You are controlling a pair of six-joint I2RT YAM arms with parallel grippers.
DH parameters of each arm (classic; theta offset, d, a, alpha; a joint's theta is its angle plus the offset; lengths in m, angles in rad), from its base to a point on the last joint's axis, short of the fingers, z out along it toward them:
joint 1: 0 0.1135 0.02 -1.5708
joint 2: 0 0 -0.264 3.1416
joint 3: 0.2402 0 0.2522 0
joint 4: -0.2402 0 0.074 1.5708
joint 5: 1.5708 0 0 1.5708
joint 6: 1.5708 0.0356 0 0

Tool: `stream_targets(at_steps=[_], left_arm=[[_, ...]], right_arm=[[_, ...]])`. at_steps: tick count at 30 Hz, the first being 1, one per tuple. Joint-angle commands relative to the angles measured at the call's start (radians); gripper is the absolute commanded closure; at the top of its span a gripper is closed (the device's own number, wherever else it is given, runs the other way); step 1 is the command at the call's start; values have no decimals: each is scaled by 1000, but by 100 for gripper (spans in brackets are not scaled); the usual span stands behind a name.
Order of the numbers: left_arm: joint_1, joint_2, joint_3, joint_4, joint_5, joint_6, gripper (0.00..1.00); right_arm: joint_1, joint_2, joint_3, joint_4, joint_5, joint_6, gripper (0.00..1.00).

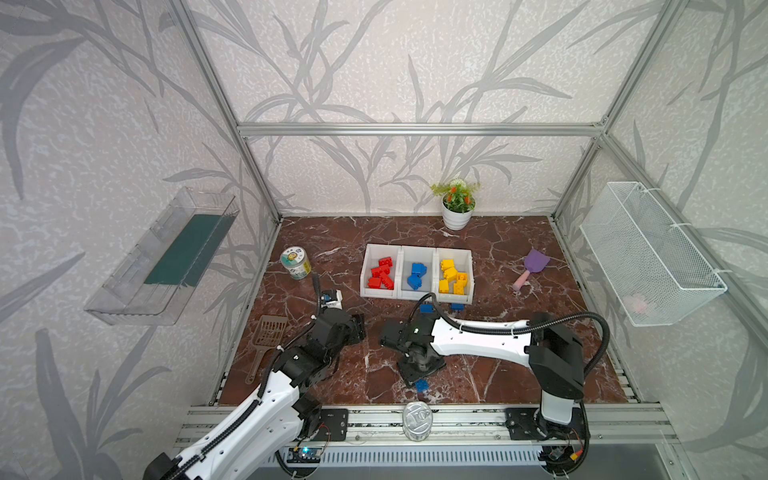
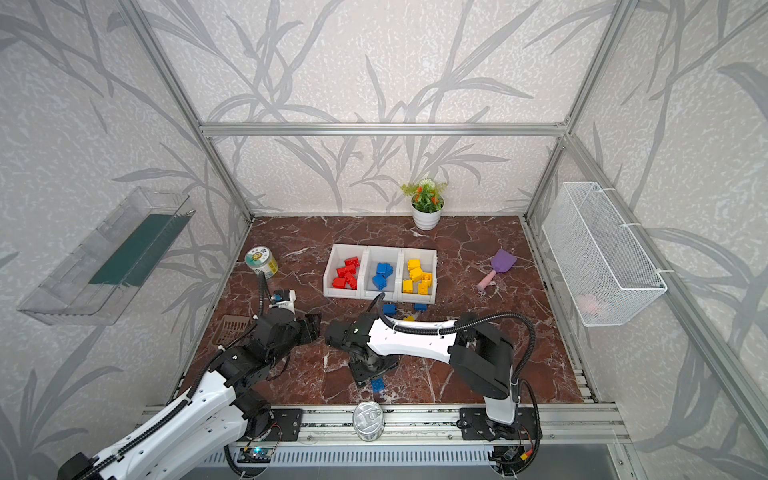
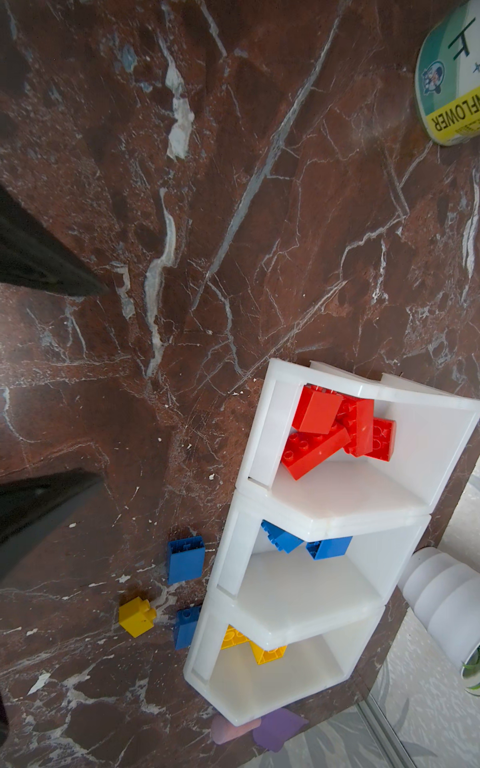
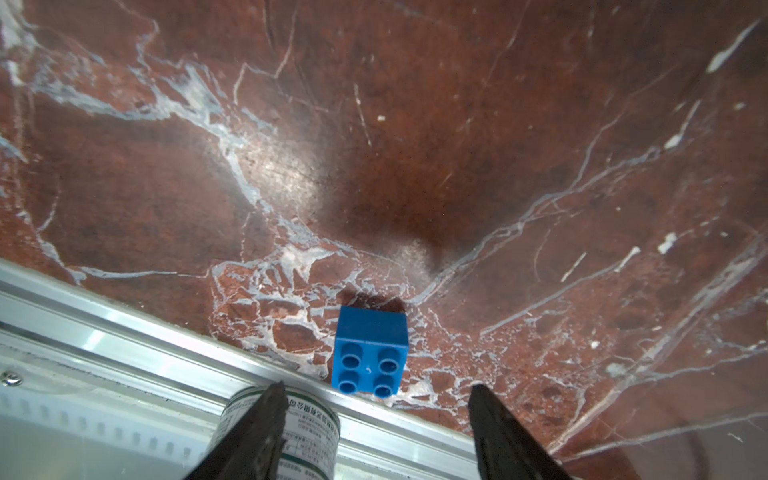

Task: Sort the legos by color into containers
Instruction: 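Grasp a blue brick near the robot with the right gripper while the left withdraws, then carry the blue brick into the middle compartment and open the right gripper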

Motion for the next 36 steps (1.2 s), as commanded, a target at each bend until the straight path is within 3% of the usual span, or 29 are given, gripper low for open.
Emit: stream_targets(at_steps=[1,14,26,36], left_arm=[[5,7,-14,18,-2,-9,31],[4,10,-16,25,6,-10,30],[5,7,-22,20,1,-14,30],[4,6,-19,12,7,-21,30]], right_arm=[[9,31,19,-59,-19,24,30],[24,114,22,11,-52,33,31],[25,139,18,28,-7,50,54],[-2,88,7,34,70,44,63]])
